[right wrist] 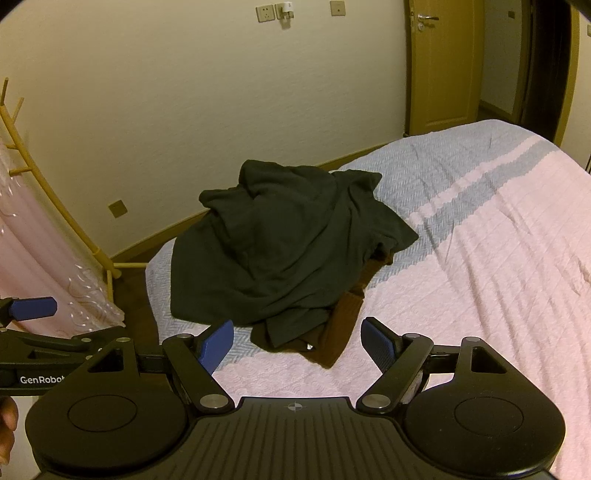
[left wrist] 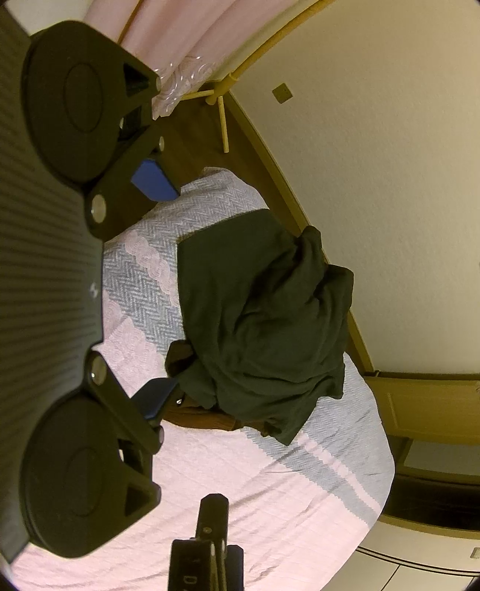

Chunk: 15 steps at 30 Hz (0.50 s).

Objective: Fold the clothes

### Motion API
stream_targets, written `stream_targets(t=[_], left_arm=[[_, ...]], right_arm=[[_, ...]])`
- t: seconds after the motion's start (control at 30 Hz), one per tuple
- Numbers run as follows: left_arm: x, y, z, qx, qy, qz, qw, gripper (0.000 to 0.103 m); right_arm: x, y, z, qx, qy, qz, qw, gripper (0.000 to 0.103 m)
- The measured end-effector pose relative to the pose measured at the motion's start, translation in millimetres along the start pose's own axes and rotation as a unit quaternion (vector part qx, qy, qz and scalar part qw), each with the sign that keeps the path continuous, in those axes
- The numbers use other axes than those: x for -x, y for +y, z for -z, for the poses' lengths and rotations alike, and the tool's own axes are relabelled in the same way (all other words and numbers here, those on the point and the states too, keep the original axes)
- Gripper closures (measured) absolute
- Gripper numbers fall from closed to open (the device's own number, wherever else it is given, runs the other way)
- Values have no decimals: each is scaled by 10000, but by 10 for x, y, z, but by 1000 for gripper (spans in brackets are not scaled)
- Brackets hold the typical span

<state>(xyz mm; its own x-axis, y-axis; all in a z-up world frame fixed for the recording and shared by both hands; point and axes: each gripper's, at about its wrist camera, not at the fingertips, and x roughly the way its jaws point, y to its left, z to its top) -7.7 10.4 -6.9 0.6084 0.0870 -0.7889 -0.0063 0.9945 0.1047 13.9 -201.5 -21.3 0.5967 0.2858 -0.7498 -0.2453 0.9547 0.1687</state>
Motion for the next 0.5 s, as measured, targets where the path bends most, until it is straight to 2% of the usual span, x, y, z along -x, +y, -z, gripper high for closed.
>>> stream_targets(t=[0.23,0.5], left_arm=[[-35,5,21,-59,-11,160,9999,3],[-198,40,24,-424,-118,-81,9990,3]], right_arm=[[-11,-114,68,-45,-2,-10,10000,24],[-97,-390,128,-16,-47,10,10000,24]])
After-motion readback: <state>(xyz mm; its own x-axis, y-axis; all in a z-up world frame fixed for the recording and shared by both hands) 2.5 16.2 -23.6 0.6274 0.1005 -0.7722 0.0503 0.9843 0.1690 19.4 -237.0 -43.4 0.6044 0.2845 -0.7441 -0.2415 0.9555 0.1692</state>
